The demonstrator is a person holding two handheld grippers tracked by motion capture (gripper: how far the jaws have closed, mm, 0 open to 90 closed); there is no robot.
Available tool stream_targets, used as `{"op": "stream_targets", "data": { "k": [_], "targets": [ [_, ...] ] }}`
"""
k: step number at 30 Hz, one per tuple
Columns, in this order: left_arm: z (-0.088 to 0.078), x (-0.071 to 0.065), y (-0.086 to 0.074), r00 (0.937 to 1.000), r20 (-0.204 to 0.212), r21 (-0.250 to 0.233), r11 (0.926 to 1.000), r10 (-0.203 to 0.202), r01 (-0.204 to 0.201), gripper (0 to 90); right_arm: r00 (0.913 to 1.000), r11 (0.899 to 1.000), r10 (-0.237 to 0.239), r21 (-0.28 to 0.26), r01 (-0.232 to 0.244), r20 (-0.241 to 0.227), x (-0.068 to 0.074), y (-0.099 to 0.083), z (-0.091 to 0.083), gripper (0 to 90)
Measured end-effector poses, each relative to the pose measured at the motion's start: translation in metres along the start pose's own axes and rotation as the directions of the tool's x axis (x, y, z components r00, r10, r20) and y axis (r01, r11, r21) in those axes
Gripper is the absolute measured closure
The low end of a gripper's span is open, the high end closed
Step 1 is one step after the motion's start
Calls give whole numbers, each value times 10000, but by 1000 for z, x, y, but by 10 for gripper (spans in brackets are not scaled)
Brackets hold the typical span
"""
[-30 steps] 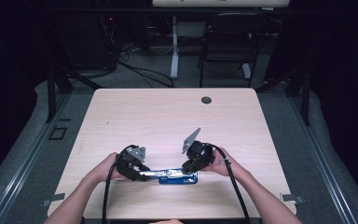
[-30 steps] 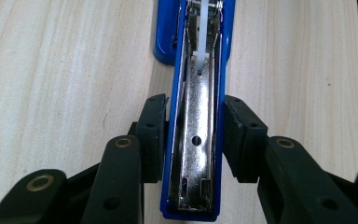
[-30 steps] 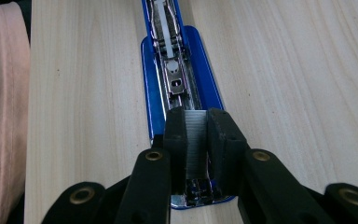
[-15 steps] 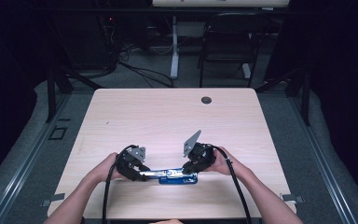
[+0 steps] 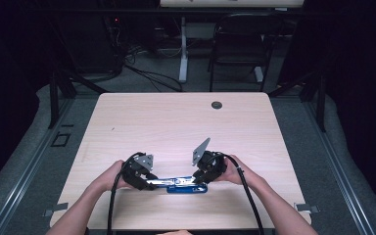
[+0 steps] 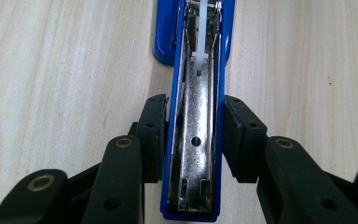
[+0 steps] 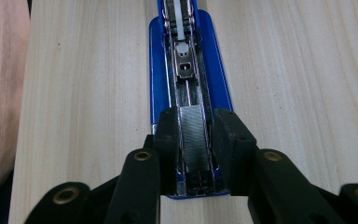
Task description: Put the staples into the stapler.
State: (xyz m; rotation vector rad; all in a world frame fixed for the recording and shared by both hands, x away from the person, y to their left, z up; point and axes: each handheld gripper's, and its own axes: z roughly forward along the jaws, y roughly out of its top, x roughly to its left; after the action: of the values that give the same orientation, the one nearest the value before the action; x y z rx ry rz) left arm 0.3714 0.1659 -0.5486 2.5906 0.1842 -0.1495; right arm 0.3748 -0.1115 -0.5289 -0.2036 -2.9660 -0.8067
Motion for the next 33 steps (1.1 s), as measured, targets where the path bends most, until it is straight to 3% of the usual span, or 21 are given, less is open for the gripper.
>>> {"op": "stream_targets", "data": {
  "k": [5, 10, 18, 25, 31, 33],
  "targets": [
    [0, 0, 0, 10000, 2, -6, 10000, 10, -10, 631, 9988, 9987, 478, -169, -479, -52, -3, -1, -5, 677],
    [0, 0, 0, 10000, 8, -2, 10000, 9, -9, 631, 9935, 9933, 1114, -343, -1105, 246, -4, 2, -4, 627],
    [-1, 0, 1, 10000, -45, 43, 10000, 4, -3, 632, 9708, 9726, 2307, -449, -2281, 653, -5, 8, 3, 515],
    [-1, 0, 1, 10000, -44, 34, 10000, 12, -12, 632, 9548, 9599, 2799, -462, -2766, 1002, -3, 12, 12, 455],
    [-1, -1, 1, 10000, -30, 24, 10000, 22, -22, 632, 9500, 9572, 2895, -275, -2883, 1167, -4, 13, 14, 448],
    [-2, -2, 1, 9997, -227, 140, 9999, 46, -43, 633, 9472, 9540, 2996, -291, -2983, 1142, -4, 11, 14, 446]
  ]
}}
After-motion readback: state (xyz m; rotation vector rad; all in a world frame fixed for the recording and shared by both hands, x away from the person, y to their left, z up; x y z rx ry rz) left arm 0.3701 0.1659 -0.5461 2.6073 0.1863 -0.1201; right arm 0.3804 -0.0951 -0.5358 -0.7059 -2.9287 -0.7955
